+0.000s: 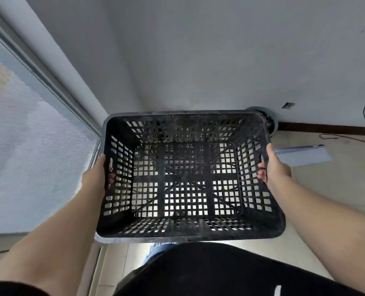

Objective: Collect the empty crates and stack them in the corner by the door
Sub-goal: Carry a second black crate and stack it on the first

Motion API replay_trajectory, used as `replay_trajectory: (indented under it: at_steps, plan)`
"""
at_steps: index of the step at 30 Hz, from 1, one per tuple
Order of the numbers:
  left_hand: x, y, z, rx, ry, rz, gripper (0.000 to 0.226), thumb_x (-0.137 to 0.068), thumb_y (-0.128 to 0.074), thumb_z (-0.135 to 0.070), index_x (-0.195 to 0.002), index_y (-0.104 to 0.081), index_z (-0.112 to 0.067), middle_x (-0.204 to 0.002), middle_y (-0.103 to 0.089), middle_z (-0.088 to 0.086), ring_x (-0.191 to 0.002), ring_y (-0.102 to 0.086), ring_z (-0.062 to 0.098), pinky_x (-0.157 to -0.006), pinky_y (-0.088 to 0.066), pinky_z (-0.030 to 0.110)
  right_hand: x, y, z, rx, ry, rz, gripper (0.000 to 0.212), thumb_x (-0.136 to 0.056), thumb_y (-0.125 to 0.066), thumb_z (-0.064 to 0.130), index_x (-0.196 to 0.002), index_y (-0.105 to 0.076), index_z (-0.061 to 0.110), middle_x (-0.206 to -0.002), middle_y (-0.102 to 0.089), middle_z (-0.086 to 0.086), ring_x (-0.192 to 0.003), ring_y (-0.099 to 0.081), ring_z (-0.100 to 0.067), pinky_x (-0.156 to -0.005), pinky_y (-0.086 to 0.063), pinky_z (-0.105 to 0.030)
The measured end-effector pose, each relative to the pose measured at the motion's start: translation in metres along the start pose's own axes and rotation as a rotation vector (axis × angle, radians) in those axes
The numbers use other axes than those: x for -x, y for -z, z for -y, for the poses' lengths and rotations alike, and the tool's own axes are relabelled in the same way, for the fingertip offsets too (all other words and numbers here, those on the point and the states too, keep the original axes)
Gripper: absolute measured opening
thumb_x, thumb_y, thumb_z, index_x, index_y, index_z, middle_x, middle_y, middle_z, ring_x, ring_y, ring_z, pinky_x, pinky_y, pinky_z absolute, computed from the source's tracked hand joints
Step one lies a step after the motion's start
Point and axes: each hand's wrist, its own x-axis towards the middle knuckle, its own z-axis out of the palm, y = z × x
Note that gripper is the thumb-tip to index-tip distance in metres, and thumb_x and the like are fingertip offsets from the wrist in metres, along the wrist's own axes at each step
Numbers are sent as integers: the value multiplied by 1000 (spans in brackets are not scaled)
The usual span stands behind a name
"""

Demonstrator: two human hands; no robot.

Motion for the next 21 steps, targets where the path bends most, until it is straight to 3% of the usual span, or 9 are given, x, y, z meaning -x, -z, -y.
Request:
replay_trajectory:
  at_steps: [8,14,21]
  plan:
    - [-71,-58,-72,-53,22,41,45,-86,-57,-51,-67,-57,-11,-62,-54,7,-49,-45,19,-51,-38,29,-42,-66,52,8,-29,-49,66,-75,-57,76,-71,-61,10,-69,-64,-1,-50,-53,-12,-73,-52,-28]
    - [-116,-102,-107,-107,62,25,46,-83,-57,-56,-68,-59,-13,-61,-56,6,-49,-47,17,-52,-40,29,-88,-111,87,38,-59,-23,66,-76,-55,76,-73,-61,10,-66,-62,-1,-52,-54,-14,-80,-54,-32]
    - [-171,-166,-130,-132,104,-18,44,-88,-57,-51,-69,-57,-11,-62,-55,7,-50,-45,16,-52,-38,27,-153,-162,113,23,-107,22,56,-80,-59,69,-73,-55,14,-72,-62,0,-51,-51,-13,-60,-48,-27]
